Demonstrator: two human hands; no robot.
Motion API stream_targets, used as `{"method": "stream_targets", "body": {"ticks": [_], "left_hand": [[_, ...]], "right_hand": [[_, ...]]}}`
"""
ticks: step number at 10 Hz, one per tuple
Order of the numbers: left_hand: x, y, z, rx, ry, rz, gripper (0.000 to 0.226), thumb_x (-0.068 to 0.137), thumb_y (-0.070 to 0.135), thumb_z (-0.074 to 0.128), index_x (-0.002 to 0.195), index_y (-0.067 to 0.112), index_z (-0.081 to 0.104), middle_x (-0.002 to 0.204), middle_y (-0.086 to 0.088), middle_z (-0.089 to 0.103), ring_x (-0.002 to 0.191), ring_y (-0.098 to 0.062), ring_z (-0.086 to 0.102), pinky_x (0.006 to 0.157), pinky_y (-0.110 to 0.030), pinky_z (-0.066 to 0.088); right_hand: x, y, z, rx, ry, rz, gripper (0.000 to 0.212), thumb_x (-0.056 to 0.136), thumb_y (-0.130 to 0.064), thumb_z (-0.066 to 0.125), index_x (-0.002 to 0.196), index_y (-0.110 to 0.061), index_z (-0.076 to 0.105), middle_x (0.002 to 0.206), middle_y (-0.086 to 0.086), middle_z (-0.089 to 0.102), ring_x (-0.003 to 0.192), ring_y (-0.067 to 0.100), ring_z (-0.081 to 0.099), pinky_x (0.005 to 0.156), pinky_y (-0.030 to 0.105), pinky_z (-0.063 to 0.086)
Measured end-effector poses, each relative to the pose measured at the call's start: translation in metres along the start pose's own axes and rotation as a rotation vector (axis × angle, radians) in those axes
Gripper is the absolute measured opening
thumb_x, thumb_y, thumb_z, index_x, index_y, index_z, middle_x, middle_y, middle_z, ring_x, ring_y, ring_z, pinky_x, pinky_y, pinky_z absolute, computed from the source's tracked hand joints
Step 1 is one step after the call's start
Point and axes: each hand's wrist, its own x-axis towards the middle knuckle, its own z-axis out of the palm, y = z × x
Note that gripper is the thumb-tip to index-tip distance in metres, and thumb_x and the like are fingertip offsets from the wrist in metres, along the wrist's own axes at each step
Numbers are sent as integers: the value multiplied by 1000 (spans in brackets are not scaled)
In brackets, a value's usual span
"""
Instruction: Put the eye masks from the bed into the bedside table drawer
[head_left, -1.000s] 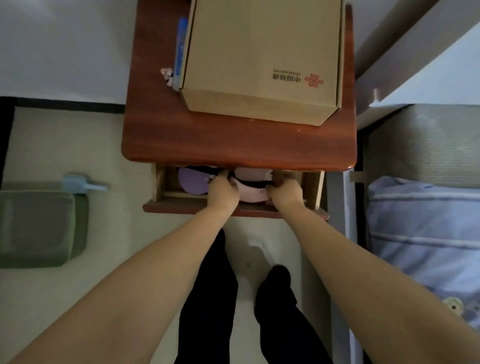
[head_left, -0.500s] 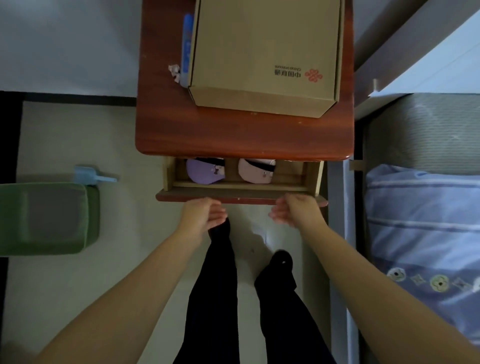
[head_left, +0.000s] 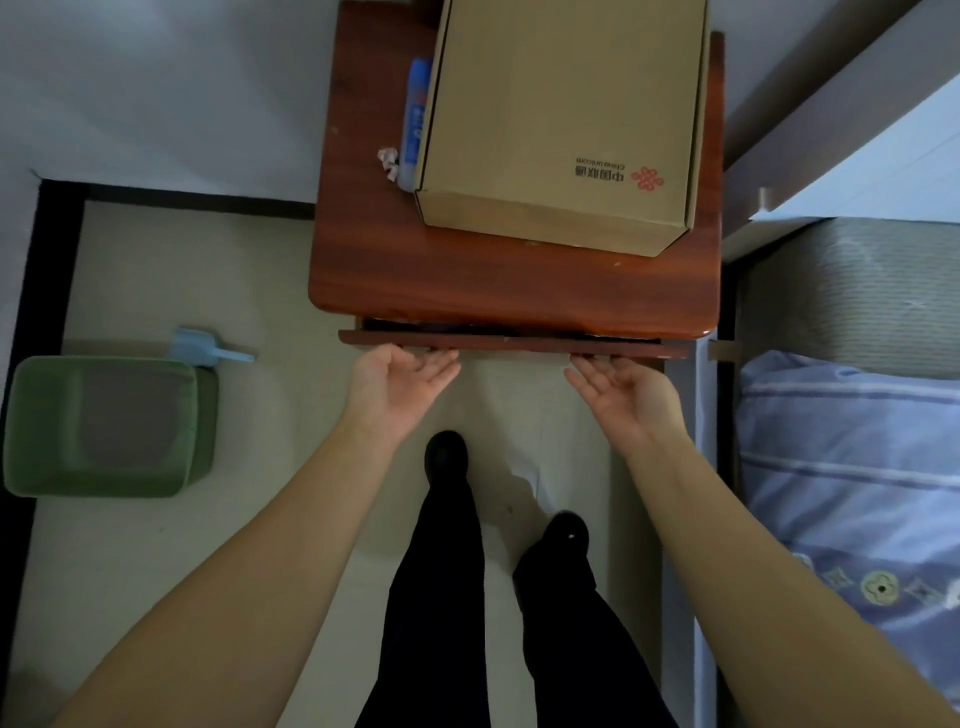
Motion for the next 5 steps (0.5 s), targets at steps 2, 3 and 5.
{"method": "stream_targets", "body": {"ticks": [2,3,5], "left_hand": [[33,11,18,-36,8,33,66,81,-6,24,145,4,12,153,-21,16,142,-39,17,113,-57,19],[36,8,11,-8,0,21,65,81,-5,23,145,7,17,151,-17,25,139,-35,27,111,-58,22],[0,0,0,663,148,44,52,92,1,32,142,15,27,138,-16,48,128,-29,46,97,-41,39]], "right_hand": [[27,-11,16,110,39,-18,45,79,16,22,115,-1,43,119,23,52,129,41,41,100,56,38],[26,-3,9,128,41,2,43,84,11,24,113,-5,51,113,17,60,121,35,50,103,53,38],[-30,-24,28,-441,67,130,33,94,-5,32,125,-3,42,140,22,42,129,33,44,105,54,34]]}}
